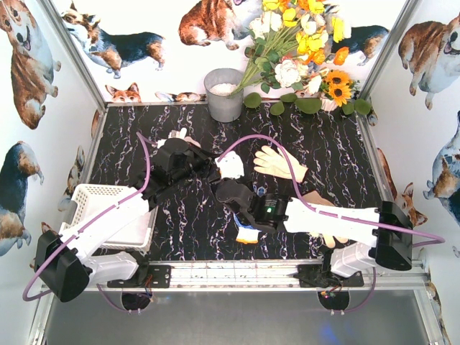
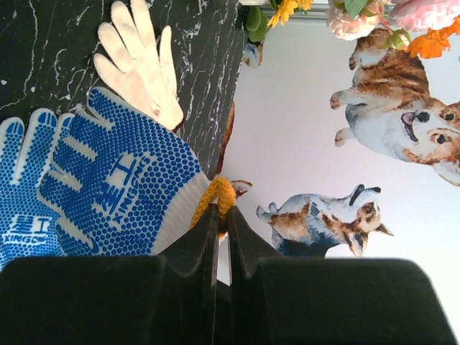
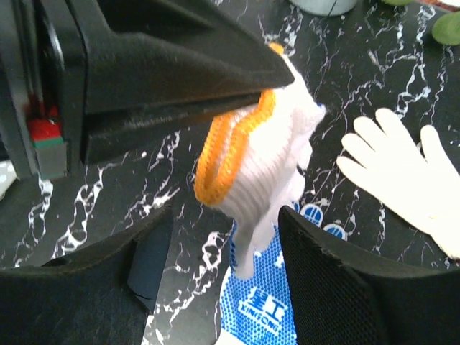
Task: Put the gloves into the storage basket
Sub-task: Pick up the glove from the center of the board.
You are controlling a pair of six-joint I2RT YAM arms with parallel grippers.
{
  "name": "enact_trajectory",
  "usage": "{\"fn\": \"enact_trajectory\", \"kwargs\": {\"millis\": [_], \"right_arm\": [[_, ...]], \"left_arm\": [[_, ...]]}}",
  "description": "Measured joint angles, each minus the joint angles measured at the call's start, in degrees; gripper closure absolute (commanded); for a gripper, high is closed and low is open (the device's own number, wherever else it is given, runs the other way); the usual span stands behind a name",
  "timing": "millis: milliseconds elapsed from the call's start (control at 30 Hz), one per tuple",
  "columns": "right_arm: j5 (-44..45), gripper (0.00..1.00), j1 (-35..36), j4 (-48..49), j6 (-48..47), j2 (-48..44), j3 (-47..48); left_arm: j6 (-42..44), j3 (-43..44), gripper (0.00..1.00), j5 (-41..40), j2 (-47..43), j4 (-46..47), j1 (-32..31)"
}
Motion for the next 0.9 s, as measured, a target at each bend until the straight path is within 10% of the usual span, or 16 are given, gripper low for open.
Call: {"fn": "enact_trajectory", "kwargs": {"millis": [433, 633, 900], "right_arm": [[5.09, 1.0, 0.42, 8.72, -4.28, 0.15, -2.38], [0.66, 1.0, 0.42, 7.48, -4.96, -2.84, -3.26], [-9.92, 1.0, -1.81, 0.24, -1.01, -7.65, -3.28]], "left_arm": [[-1.36, -0.22, 0.99, -0.66, -1.9, 0.81, -0.07], [2.4, -0.5, 0.48, -0.17, -3.5, 0.85, 0.74], [15.43, 0.07, 0.09, 4.83, -7.06, -1.31, 10.27]]}}
